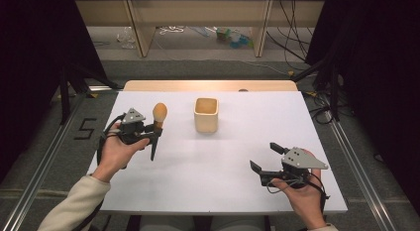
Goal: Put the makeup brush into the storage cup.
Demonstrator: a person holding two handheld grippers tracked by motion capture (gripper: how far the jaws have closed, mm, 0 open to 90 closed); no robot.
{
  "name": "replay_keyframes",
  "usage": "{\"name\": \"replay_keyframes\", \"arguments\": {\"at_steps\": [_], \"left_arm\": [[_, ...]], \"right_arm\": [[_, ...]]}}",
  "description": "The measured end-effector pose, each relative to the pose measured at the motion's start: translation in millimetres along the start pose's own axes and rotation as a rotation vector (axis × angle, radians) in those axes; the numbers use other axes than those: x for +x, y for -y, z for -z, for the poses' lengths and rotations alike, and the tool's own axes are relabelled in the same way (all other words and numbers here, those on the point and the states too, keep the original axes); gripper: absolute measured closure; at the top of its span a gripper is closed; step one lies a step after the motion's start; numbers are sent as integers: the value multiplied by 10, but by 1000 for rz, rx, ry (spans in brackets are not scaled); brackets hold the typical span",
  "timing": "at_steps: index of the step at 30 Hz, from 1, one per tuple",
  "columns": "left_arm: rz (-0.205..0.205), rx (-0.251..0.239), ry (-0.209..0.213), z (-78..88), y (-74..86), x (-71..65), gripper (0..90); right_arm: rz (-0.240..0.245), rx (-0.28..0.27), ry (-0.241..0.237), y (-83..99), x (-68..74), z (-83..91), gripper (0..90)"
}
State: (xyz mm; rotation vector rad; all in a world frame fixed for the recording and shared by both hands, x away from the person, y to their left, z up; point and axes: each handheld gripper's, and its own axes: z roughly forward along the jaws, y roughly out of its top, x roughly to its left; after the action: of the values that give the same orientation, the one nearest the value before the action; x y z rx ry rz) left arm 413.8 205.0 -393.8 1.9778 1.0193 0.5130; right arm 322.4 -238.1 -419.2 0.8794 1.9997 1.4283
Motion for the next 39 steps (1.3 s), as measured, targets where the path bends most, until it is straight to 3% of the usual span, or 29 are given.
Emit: {"name": "replay_keyframes", "arguments": {"at_steps": [5, 6, 15, 18, 26, 29, 32, 39], "left_arm": [[24, -45, 2, 13, -3, -15, 660], [10, -50, 0, 19, -6, -9, 660], [25, -134, -1, 42, -20, -30, 660], [22, -149, 1, 45, -22, -36, 660], [27, -204, 1, 61, -38, -57, 660], [27, -226, -3, 69, -41, -48, 660], [32, -242, 0, 77, -43, -47, 660], [36, -284, 13, 79, -50, -78, 660]], "right_arm": [[4, 1, -5, -1, 3, 2, 130], [4, 6, -8, -2, 1, 4, 130], [-9, 12, -8, 0, 9, 5, 128], [1, -7, 2, -1, 3, -1, 128], [10, 3, -8, 7, 12, -15, 112], [-16, 12, -13, 8, 30, -18, 109], [9, 3, -7, 10, 26, -33, 105], [7, -1, -5, 8, 25, -32, 100]]}}
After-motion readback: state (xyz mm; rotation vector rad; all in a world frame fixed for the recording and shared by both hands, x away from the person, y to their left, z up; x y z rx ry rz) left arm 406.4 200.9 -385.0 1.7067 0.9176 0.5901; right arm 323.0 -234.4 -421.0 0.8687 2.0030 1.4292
